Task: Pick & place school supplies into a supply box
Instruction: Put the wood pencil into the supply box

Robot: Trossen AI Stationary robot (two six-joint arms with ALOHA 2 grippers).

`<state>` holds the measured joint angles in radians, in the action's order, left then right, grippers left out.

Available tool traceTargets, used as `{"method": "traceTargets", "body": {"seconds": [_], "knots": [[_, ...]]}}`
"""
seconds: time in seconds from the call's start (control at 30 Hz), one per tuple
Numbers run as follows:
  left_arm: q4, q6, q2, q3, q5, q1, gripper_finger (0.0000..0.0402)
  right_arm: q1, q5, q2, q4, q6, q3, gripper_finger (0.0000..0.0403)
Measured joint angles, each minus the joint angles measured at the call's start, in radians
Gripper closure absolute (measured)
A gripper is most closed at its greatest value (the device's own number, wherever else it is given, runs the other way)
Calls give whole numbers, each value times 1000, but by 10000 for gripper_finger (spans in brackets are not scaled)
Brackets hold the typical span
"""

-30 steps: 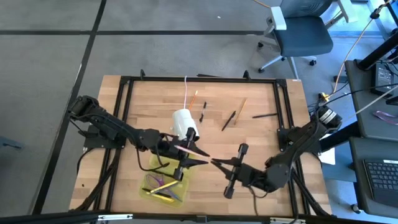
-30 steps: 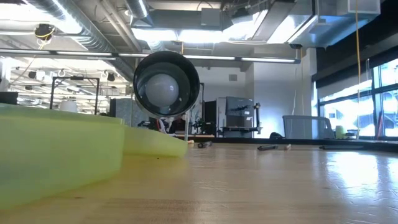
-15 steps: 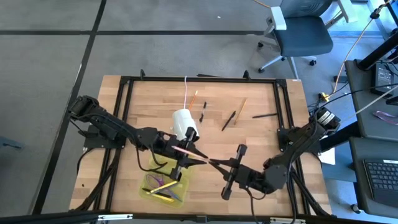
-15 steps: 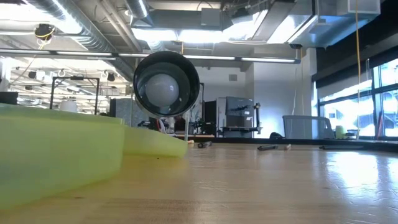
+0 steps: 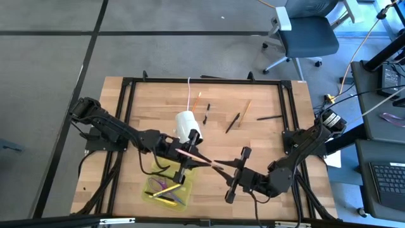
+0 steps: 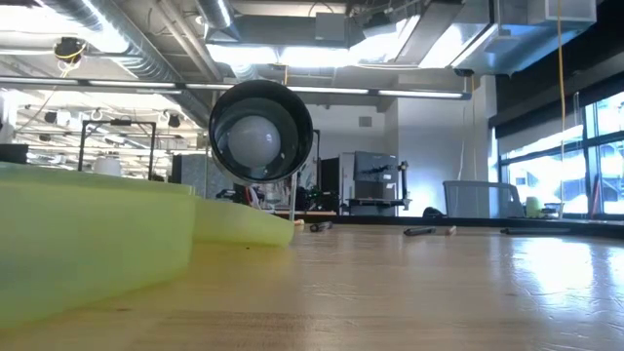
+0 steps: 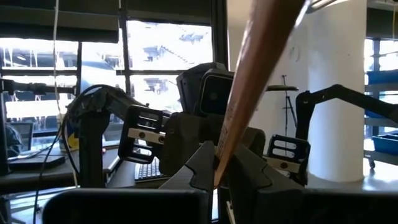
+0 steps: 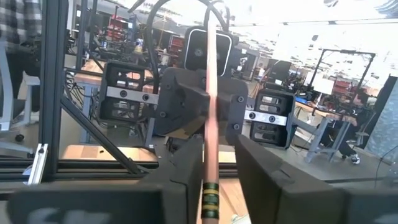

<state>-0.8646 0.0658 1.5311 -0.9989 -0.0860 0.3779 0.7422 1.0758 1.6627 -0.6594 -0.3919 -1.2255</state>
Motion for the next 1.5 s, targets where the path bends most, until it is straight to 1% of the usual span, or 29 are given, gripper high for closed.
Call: {"method": "traceTargets", "body": {"seconds": [0.2,0.27,0.3,0.43,0.5,0.57,0.63,0.73,0.87,0.93,1.03,1.2,1.37,1.5], "knots": [[10,0,0,0,0,0,386,0,5,0,0,-8,0,256],[42,-6,-3,0,-1,0,385,5,28,0,0,-8,0,241],[81,-15,-12,0,-5,0,385,13,55,0,0,-8,0,235],[317,-99,-67,0,-32,0,385,67,280,-3,3,-13,1,223],[466,-186,-93,0,-34,0,385,96,401,-7,5,-13,1,222],[613,-302,-114,0,0,0,385,116,491,-10,6,-13,1,222],[760,-419,-126,0,58,3,385,129,490,-17,9,-39,4,222],[983,-553,-125,0,122,30,385,134,494,-27,4,-55,4,225],[1224,-692,-113,0,152,69,385,124,494,-53,-6,-51,4,235],[1292,-733,-108,0,156,85,385,116,495,-64,-5,-50,4,240],[1350,-761,-95,0,159,111,385,95,495,-69,-3,-56,4,246],[1355,-752,-46,0,190,142,390,60,495,-69,0,-58,4,249],[1363,-772,-11,0,247,159,388,45,495,-69,0,-58,4,249],[1363,-796,-9,0,300,148,387,41,495,-69,9,-58,4,249]]}}
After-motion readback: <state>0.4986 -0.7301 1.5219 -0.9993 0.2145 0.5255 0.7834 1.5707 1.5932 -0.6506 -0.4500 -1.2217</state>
